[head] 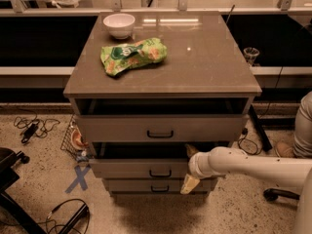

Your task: Open middle drawer

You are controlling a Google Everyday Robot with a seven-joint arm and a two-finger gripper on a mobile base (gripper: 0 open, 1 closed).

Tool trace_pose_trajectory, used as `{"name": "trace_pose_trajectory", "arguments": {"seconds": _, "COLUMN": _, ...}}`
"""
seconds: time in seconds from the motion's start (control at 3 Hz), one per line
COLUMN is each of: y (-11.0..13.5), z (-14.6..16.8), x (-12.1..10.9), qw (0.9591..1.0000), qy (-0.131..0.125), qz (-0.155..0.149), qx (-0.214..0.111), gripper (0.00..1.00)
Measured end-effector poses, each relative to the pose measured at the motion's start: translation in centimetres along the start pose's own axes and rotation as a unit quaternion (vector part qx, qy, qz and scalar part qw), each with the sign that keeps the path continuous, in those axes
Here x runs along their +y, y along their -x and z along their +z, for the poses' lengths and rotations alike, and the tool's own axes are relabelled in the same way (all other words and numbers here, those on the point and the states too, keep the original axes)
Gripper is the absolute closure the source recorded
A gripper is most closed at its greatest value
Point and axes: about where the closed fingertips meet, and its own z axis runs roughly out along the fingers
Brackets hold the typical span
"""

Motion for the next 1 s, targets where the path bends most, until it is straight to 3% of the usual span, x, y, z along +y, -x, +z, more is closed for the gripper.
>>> {"name": "trace_pose_trajectory", "arguments": {"seconds": 0.33, "y": 0.1, "z": 0.1, "x": 0.1, "qw": 1.0000, "qy": 0.001, "qz": 0.000, "qx": -0.001, "gripper": 0.16}}
{"name": "trace_pose_trajectory", "arguments": {"seconds": 0.67, "y": 0.0, "z": -0.3, "x": 0.9, "qw": 0.9997, "qy": 0.016, "qz": -0.003, "qx": 0.019, "gripper": 0.39}}
{"name": "trace_pose_trajectory", "arguments": {"seconds": 1.0, "y": -0.9, "z": -3.1, "x": 3.3, "qw": 0.9940, "qy": 0.059, "qz": -0.019, "qx": 0.090, "gripper": 0.63}}
